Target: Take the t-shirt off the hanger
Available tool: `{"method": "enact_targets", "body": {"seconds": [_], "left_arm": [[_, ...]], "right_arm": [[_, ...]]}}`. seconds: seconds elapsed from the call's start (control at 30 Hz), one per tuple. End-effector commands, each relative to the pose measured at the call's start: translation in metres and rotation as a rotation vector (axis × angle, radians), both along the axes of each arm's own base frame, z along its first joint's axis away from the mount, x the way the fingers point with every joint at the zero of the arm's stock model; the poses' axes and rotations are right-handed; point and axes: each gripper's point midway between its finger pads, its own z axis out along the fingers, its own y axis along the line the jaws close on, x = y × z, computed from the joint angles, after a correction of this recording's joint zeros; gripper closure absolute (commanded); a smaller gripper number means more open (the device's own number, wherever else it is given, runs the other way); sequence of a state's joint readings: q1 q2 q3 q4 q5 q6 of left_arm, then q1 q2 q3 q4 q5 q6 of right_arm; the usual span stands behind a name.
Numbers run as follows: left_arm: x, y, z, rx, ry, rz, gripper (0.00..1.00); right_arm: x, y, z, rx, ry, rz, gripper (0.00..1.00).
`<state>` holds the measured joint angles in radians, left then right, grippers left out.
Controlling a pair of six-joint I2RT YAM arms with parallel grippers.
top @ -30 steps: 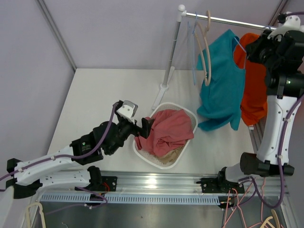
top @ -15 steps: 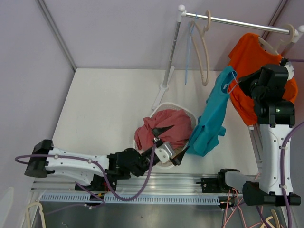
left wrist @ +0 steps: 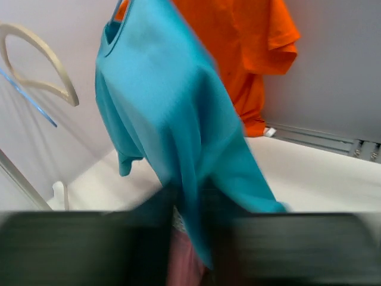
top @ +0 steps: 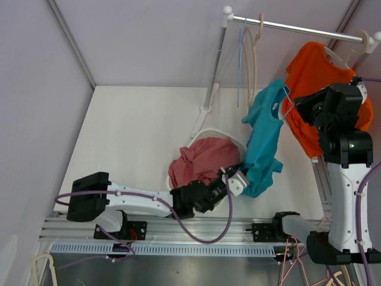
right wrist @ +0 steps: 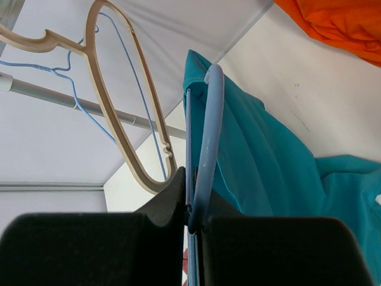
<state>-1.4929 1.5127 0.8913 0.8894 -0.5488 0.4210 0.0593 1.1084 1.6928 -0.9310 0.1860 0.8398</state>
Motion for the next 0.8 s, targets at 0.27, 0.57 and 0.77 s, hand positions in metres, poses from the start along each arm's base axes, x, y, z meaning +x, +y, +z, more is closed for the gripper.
{"method": "enact_targets", "body": {"seconds": [0.27, 0.57, 0.77], "left_arm": [[-0.029, 0.025, 0.045, -0.138, -0.072, -0.069, 0.99], [-0.071, 0.081, 0.057, -0.242, -0.081, -0.161, 0.99], [-0.069, 0.092, 0.057, -0.272, -0.084, -0.151, 0.99]], "right_arm": [[0.024, -0.020, -0.007, 0.115, 0.088, 0.001, 1.00], [0.068, -0.054, -0.014, 0.485, -0.001, 0.318, 1.00], [0.093, -0.054, -0.008, 0.590, -0.063, 0.452, 1.00]]}}
